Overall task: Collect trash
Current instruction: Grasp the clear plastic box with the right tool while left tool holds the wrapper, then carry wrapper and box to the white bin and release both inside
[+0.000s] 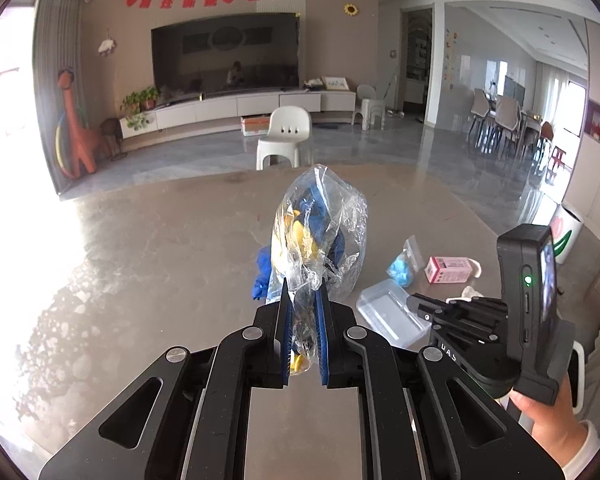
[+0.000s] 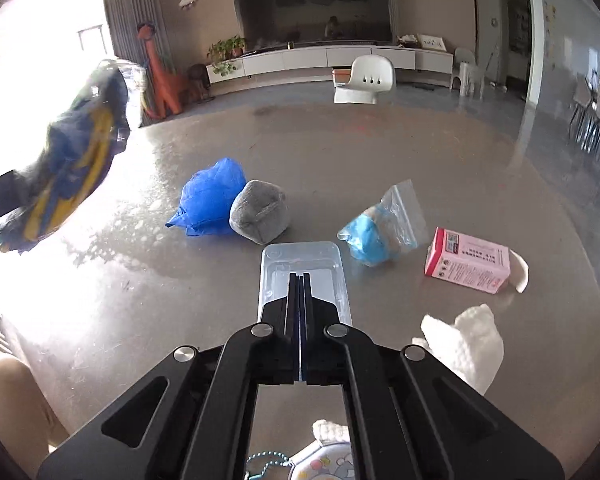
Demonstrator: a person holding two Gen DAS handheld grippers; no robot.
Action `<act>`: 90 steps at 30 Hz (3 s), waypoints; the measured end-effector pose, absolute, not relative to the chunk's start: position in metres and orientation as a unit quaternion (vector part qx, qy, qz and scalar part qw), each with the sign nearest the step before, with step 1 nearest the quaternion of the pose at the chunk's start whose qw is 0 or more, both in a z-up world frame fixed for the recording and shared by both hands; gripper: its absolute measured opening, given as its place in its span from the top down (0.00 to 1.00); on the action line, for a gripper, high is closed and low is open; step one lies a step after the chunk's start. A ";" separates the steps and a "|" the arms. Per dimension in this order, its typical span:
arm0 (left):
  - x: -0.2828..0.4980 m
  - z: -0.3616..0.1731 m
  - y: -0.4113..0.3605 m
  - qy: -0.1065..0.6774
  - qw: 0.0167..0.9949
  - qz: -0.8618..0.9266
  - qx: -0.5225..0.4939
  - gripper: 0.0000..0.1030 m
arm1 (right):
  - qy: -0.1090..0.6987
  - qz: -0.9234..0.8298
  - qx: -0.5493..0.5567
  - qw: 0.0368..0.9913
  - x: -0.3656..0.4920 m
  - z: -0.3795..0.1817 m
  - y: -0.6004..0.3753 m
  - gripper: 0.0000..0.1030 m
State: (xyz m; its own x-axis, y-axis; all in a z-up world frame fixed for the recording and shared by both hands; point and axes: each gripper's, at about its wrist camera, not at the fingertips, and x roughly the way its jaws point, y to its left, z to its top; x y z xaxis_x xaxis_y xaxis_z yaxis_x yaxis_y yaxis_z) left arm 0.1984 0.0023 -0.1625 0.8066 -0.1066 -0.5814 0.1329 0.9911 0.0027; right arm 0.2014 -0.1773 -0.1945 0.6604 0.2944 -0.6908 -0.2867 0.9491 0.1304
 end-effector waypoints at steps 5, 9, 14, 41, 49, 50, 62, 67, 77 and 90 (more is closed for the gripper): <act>0.193 -0.163 0.006 0.304 0.950 -0.064 0.019 0.91 | 0.363 0.159 -0.010 0.918 0.199 -0.191 -0.169 0.32; 0.197 -0.165 0.010 0.308 0.949 -0.058 0.020 0.91 | 0.375 0.152 -0.040 0.913 0.207 -0.203 -0.156 0.32; 0.200 -0.163 0.011 0.311 0.949 -0.054 0.014 0.91 | 0.391 0.141 -0.059 0.908 0.217 -0.219 -0.150 0.32; 0.165 -0.144 -0.068 0.280 0.947 -0.154 0.040 0.91 | 0.284 0.073 0.043 0.955 0.079 -0.103 -0.285 0.44; 0.138 -0.150 -0.168 0.280 0.922 -0.260 0.071 0.91 | 0.267 -0.030 0.046 0.962 0.016 -0.093 -0.375 0.44; 0.136 -0.150 -0.178 0.281 0.918 -0.270 0.076 0.91 | 0.264 -0.045 0.047 0.962 0.007 -0.093 -0.386 0.44; 0.095 -0.197 -0.329 0.318 0.840 -0.415 0.145 0.91 | 0.273 -0.183 0.068 0.942 -0.058 -0.130 -0.485 0.44; 0.093 -0.220 -0.384 0.337 0.810 -0.449 0.167 0.89 | 0.280 -0.218 0.077 0.932 -0.071 -0.146 -0.514 0.44; 0.101 -0.242 -0.421 0.326 0.825 -0.411 0.209 0.05 | 0.302 -0.234 0.098 0.919 -0.066 -0.176 -0.536 0.44; 0.144 -0.241 -0.359 0.325 0.869 -0.312 0.203 0.05 | 0.353 -0.203 0.102 0.907 -0.014 -0.224 -0.548 0.43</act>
State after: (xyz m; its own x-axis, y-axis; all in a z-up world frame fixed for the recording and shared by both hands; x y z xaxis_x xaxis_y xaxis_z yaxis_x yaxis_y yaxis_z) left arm 0.1444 -0.3588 -0.2414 0.5943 -0.4109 -0.6913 0.6748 0.7224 0.1507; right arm -0.0145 -0.5485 -0.2244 0.6677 -0.2964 -0.6829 0.4411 0.8965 0.0422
